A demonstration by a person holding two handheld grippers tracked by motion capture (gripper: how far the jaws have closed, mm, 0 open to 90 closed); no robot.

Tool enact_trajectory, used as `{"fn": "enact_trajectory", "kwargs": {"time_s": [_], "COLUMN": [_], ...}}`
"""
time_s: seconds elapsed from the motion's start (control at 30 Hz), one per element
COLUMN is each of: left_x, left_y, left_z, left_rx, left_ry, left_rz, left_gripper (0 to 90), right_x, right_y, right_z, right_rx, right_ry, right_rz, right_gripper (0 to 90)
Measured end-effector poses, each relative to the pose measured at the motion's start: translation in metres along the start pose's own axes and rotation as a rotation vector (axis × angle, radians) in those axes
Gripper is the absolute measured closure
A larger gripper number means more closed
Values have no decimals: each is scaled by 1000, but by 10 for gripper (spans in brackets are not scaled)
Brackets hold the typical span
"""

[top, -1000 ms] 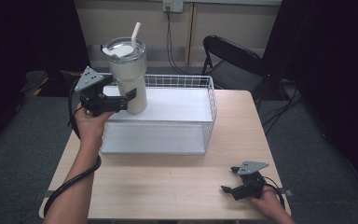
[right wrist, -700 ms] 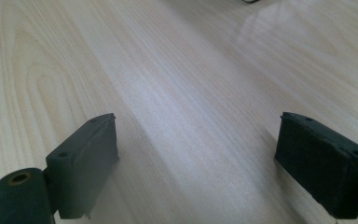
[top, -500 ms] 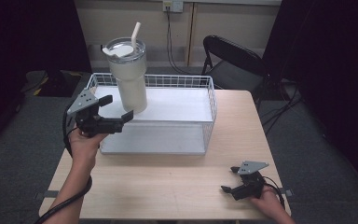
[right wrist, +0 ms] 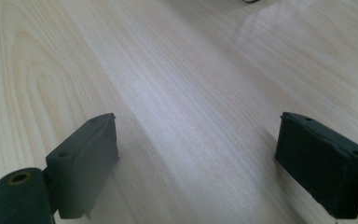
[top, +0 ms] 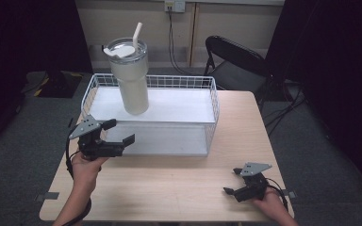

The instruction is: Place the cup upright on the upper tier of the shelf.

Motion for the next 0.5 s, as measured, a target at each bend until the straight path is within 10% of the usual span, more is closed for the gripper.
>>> {"fn": "enact_trajectory", "kwargs": {"time_s": [0.5], "left_x": [-6], "left_y": [-5], "left_z": [-64], "left_rx": [-50], "left_ry": [86], "left_rz": [-12], "left_gripper": [54], "right_x": [0], "right_y": [0], "right_z": [0], "right_rx": [0], "right_ry": [1], "right_rz": [-2], "right_gripper": [123]}}
Point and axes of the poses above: each handheld gripper's, and its own axes: x roughly forward along the jaws, z roughly out of its top, y roughly to its left, the point moved 3 cm from there along x, roughly forward along the jaws, and after that the axes turned 14 degrees about -y, right-handed, at the moved point
